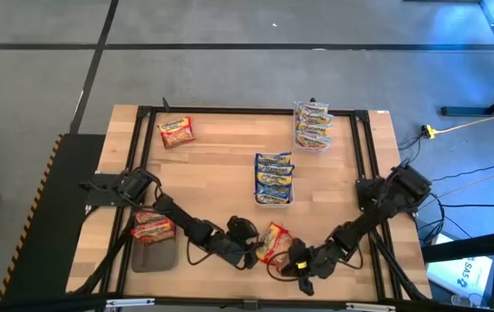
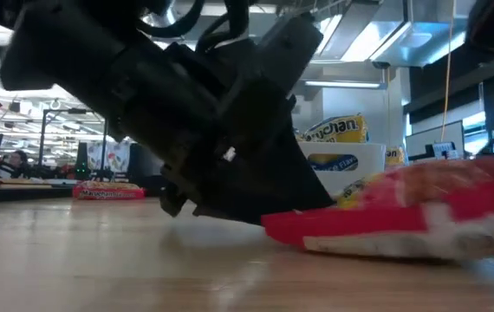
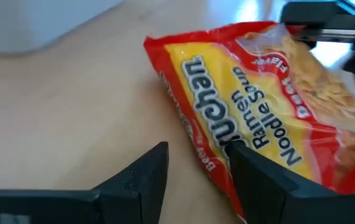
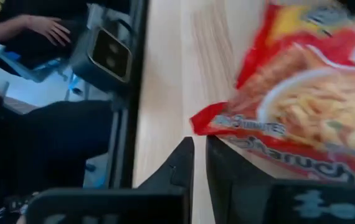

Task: Sort Maruchan noodles
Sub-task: Put the red noodle pack in the black bin

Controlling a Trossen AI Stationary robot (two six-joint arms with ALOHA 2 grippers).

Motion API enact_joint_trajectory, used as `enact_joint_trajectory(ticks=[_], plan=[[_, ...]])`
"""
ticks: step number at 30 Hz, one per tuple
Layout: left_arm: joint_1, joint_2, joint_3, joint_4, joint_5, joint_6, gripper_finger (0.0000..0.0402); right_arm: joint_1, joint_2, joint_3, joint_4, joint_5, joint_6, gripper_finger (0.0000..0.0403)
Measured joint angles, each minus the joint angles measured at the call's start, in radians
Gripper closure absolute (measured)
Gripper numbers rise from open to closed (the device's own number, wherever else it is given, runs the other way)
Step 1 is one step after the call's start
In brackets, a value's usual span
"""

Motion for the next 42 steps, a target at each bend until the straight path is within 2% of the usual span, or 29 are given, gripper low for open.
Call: enact_joint_trajectory(ticks=[2, 4, 7, 9, 13, 17, 21, 26, 33, 38, 42], plan=[[0.004, -0.018, -0.001, -0.023, 0.006, 0.026, 0.0237, -0.009, 0.000, 0.000, 0.026, 0.009, -0.048, 0.0384], [-0.001, -0.037, -0.002, -0.041, 0.009, 0.035, 0.0239, -0.014, -0.037, 0.000, -0.039, -0.002, -0.061, 0.0384], [-0.037, -0.097, -0.002, -0.099, 0.008, 0.036, 0.0241, -0.014, -0.153, 0.001, -0.230, -0.018, -0.069, 0.0384], [-0.069, -0.124, 0.000, -0.099, 0.009, 0.047, 0.0241, -0.013, -0.243, 0.001, -0.408, 0.011, -0.061, 0.0384], [-0.127, -0.126, -0.002, -0.030, 0.016, 0.117, 0.0241, -0.012, -0.384, 0.001, -0.731, 0.157, -0.001, 0.0384], [-0.162, -0.079, -0.002, 0.030, 0.015, 0.117, 0.0241, -0.020, -0.406, -0.001, -0.882, 0.336, 0.039, 0.0384], [-0.164, -0.005, -0.002, 0.154, 0.003, 0.112, 0.0241, -0.057, -0.353, -0.013, -0.818, 0.357, 0.038, 0.0384], [-0.129, 0.044, -0.002, 0.163, -0.002, 0.064, 0.0241, -0.073, -0.261, -0.015, -0.686, 0.264, 0.001, 0.0384], [-0.092, 0.013, 0.000, 0.007, -0.011, 0.057, 0.0241, -0.071, -0.189, -0.014, -0.496, 0.086, 0.025, 0.0384], [-0.081, -0.052, -0.002, -0.182, -0.022, 0.057, 0.0241, -0.055, -0.175, -0.013, -0.358, -0.004, 0.006, 0.0384], [-0.100, -0.132, -0.003, -0.309, -0.008, 0.059, 0.0241, -0.064, -0.195, -0.007, -0.351, -0.106, -0.003, 0.0384]])
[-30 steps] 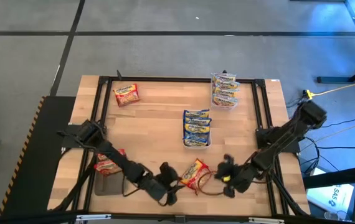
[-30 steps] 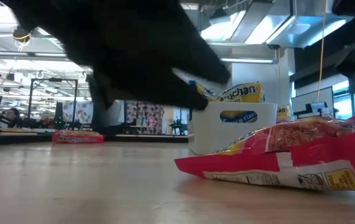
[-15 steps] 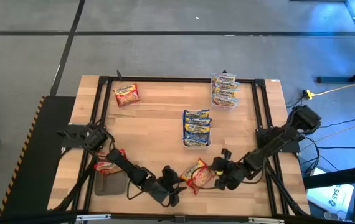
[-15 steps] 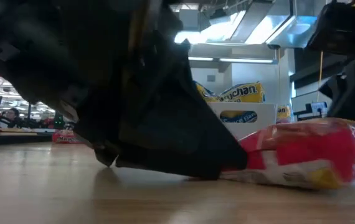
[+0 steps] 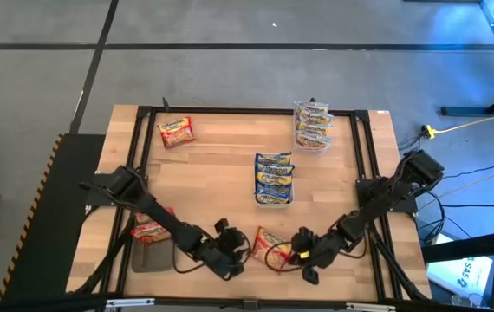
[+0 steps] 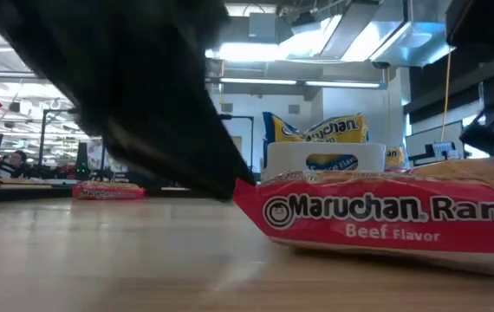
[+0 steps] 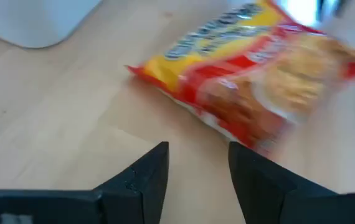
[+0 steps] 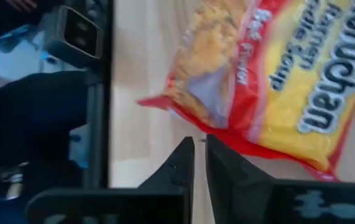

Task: Sort Maruchan noodles
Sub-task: Put the red noodle pack in the black bin

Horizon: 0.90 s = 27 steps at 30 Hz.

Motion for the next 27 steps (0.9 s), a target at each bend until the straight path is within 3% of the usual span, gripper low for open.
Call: enact_joint_trajectory(ticks=[3, 11, 14, 22, 27], plan=[[-0.024, -0.053, -0.001, 0.008, 0.025, 0.029, 0.0241, -0.029, -0.046, 0.012, -0.043, -0.027, -0.008, 0.0384], [-0.058, -0.018, 0.003, 0.376, 0.018, 0.190, 0.0241, -0.143, -0.089, 0.012, -0.100, -0.025, 0.005, 0.0374], [-0.044, 0.033, 0.001, 0.436, 0.014, 0.192, 0.0241, -0.183, -0.089, 0.012, -0.134, -0.014, 0.005, 0.0336], [-0.021, 0.141, 0.030, 0.445, 0.023, 0.165, 0.0241, -0.204, -0.077, 0.011, -0.138, -0.004, 0.003, 0.0177], [-0.022, 0.151, 0.030, 0.427, 0.023, 0.163, 0.0241, -0.204, -0.059, 0.010, -0.127, -0.016, 0.018, 0.0126]])
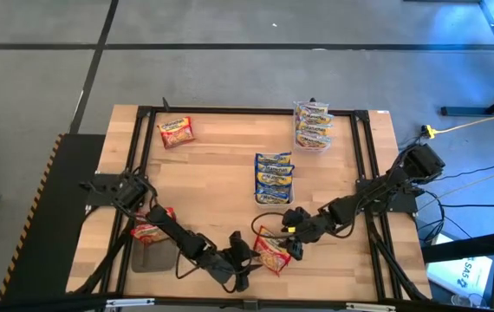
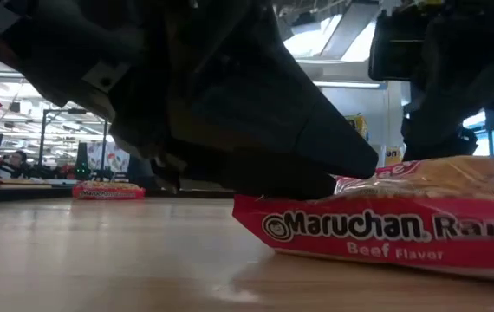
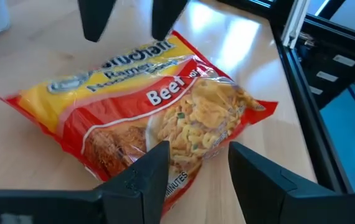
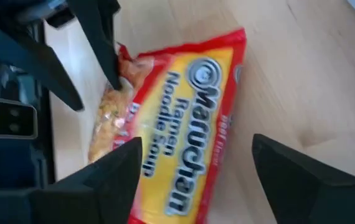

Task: Sort Maruchan noodles
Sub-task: Put the red noodle pack in the black bin

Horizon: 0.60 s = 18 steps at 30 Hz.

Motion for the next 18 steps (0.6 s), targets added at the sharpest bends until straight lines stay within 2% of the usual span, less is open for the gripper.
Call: enact_joint_trajectory(ticks=[6, 10, 18], plan=[[-0.002, 0.000, 0.000, -0.008, 0.002, 0.007, 0.0241, -0.023, -0.001, 0.002, 0.000, -0.047, 0.047, 0.0116], [-0.002, 0.000, 0.000, -0.014, 0.002, 0.007, 0.0241, -0.046, 0.046, -0.002, -0.008, -0.084, 0.069, 0.0116], [-0.005, 0.000, -0.001, -0.027, -0.004, 0.006, 0.0241, -0.054, 0.144, 0.001, 0.163, -0.199, 0.094, 0.0116]])
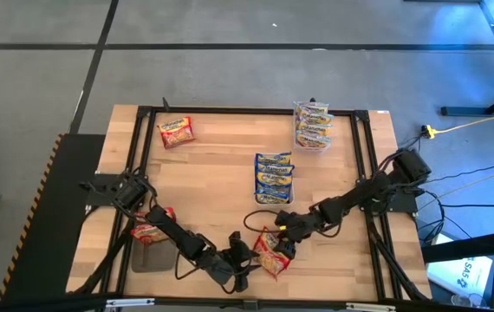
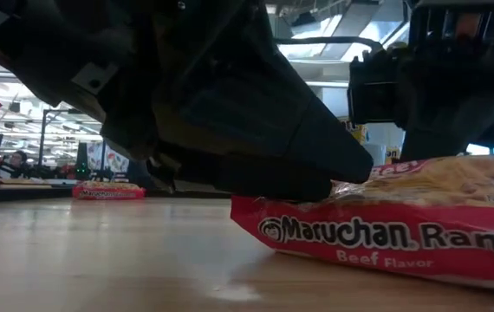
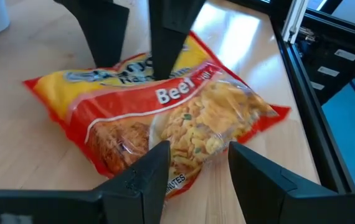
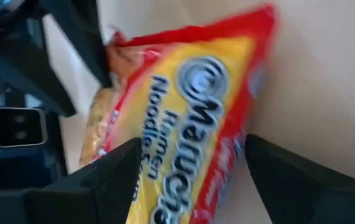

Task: Sort Maruchan noodles
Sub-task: Put the red noodle pack in the black bin

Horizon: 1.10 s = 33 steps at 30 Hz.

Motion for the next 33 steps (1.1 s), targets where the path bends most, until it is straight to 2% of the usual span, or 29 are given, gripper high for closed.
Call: enact_joint_trajectory(ticks=[9, 15, 18, 22, 29, 33], plan=[[0.000, 0.001, 0.000, -0.003, 0.000, 0.000, 0.0241, 0.003, 0.019, 0.000, 0.165, -0.119, 0.004, 0.0116], [0.000, 0.001, -0.001, -0.003, -0.004, 0.000, 0.0241, 0.003, 0.019, -0.001, 0.201, -0.081, 0.004, 0.0119], [0.000, 0.001, -0.001, -0.003, -0.006, 0.000, 0.0241, 0.003, 0.031, -0.001, 0.214, -0.050, 0.004, 0.0132], [0.000, 0.001, -0.001, -0.003, -0.006, 0.002, 0.0241, 0.003, 0.053, 0.000, 0.221, -0.029, 0.004, 0.0174], [-0.004, -0.008, -0.003, -0.002, -0.005, 0.025, 0.0241, 0.003, 0.052, 0.003, 0.215, -0.018, -0.038, 0.0285], [-0.010, -0.055, -0.003, -0.083, 0.021, 0.024, 0.0241, 0.002, 0.052, 0.010, 0.214, -0.017, -0.079, 0.0333]])
